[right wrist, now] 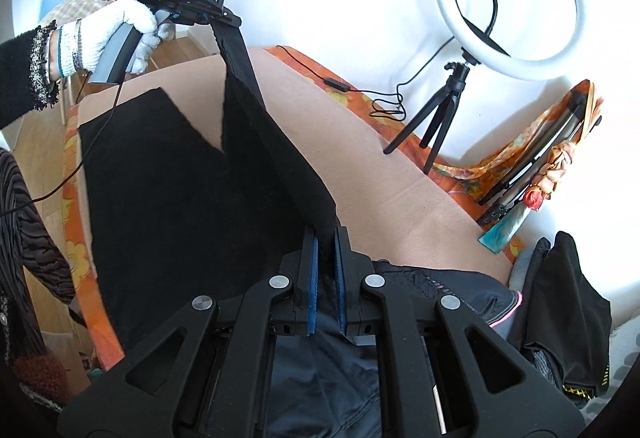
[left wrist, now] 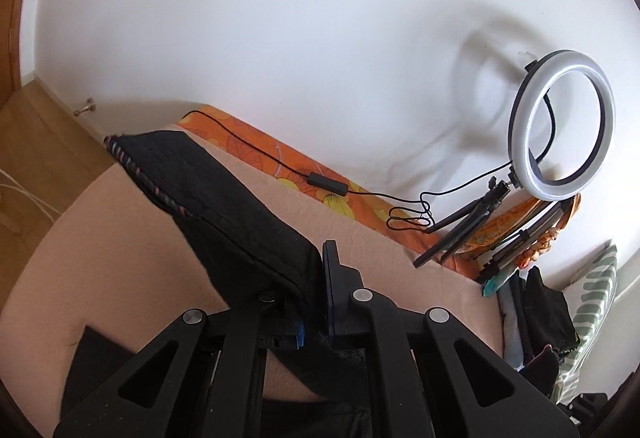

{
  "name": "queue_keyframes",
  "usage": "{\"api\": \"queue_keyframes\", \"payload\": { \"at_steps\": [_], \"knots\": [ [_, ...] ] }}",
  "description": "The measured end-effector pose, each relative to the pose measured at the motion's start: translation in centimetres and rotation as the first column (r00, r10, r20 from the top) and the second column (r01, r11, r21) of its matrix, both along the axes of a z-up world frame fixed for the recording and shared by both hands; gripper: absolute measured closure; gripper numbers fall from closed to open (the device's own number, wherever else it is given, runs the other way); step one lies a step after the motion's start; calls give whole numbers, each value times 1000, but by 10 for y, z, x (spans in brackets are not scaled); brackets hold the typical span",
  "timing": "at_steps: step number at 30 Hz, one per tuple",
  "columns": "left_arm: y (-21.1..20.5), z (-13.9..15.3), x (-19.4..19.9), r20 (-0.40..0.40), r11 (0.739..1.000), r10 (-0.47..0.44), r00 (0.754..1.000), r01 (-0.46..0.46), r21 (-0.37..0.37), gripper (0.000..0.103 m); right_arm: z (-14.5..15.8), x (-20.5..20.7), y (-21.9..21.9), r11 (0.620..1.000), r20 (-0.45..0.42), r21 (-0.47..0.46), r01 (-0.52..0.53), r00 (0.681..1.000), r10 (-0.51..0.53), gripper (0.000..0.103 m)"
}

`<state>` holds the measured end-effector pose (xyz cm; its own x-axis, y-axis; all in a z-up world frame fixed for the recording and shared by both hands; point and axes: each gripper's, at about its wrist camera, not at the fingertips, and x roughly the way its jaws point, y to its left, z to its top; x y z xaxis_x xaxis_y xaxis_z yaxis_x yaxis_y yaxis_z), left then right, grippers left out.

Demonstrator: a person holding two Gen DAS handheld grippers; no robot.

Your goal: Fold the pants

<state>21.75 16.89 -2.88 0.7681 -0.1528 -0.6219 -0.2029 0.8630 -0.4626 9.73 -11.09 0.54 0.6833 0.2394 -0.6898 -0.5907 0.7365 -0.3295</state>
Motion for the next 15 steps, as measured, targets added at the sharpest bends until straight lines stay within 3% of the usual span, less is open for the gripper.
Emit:
{"api": "queue_keyframes", "payload": {
  "at_steps": [9, 15],
  "knots": [
    [14, 11, -97, 36, 998, 57, 998, -57, 15, 98, -6, -77, 21, 997, 27, -47, -66, 997, 68, 95],
    [20, -23, -153, 16, 996, 87, 996, -87, 9, 98, -49, -124, 36, 991, -5, -90, -101, 995, 101, 95]
  ]
}}
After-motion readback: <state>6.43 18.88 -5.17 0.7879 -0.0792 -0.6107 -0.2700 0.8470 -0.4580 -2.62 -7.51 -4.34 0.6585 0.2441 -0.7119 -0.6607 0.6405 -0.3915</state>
